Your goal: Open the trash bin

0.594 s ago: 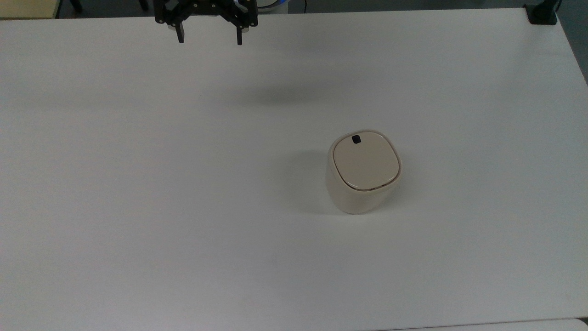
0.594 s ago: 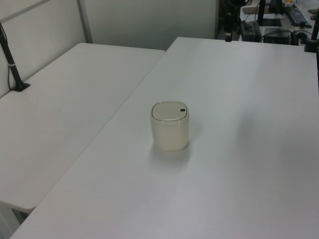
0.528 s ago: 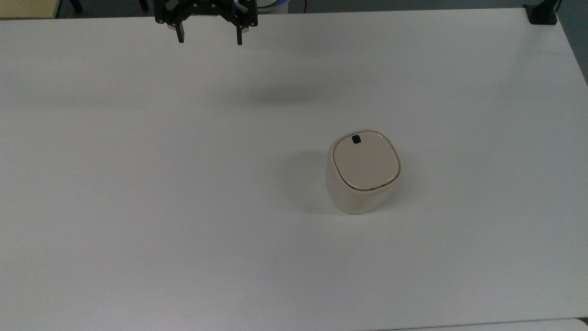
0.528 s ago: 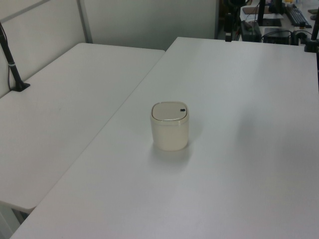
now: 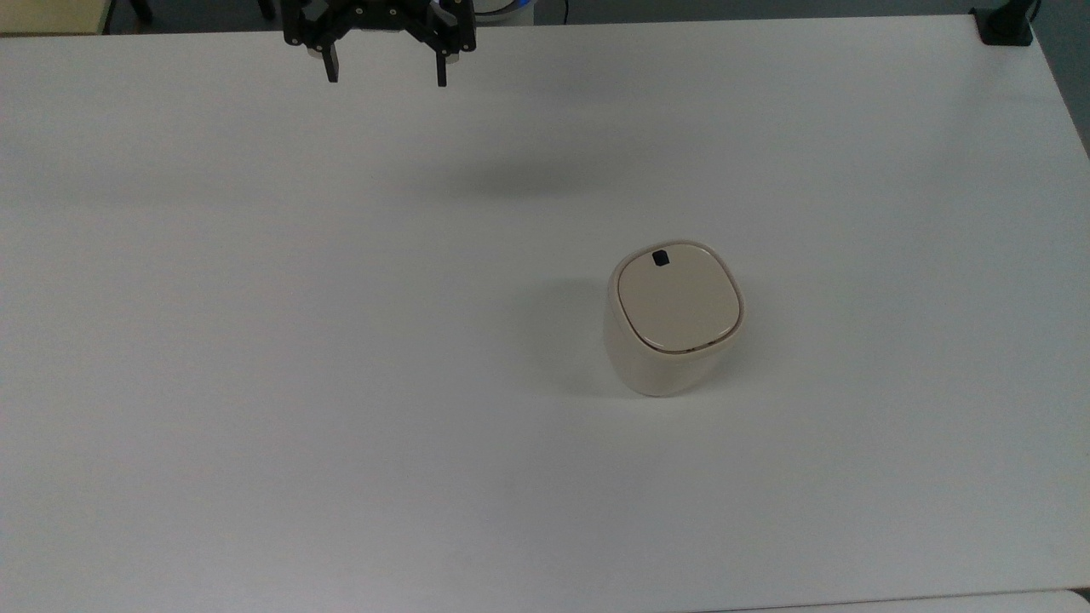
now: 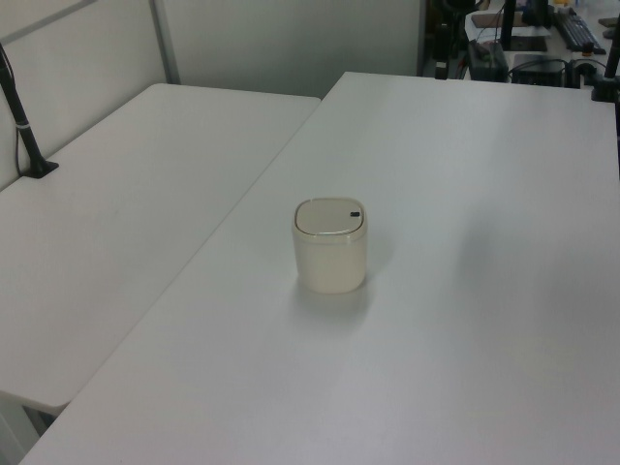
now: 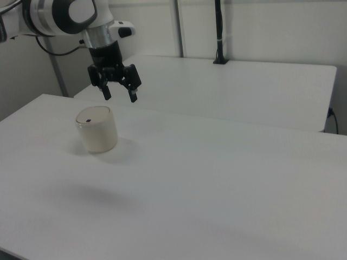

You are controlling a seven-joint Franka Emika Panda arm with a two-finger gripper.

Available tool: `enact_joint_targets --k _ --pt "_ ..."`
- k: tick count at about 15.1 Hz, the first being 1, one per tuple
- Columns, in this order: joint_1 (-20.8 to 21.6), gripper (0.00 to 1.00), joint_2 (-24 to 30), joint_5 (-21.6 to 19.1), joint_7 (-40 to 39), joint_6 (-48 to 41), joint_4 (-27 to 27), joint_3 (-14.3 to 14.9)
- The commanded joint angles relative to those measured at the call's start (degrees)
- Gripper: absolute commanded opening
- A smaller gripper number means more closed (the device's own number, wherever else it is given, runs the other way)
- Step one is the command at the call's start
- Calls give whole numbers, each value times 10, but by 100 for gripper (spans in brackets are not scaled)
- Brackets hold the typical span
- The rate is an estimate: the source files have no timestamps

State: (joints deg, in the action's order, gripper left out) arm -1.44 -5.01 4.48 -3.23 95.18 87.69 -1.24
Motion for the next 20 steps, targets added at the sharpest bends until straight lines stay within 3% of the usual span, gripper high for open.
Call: enact_joint_targets --k 1,2,5,8,11,20 --pt "-1 100 11 -3 -8 14 13 2" --pt "-2 92 11 -3 -8 14 13 2" --pt "-2 44 11 -4 -30 14 13 2" --pt "-1 15 10 -4 -39 14 13 2" --pt "-1 5 8 -4 -39 14 13 1" --pt "3 0 8 -4 -38 17 16 0"
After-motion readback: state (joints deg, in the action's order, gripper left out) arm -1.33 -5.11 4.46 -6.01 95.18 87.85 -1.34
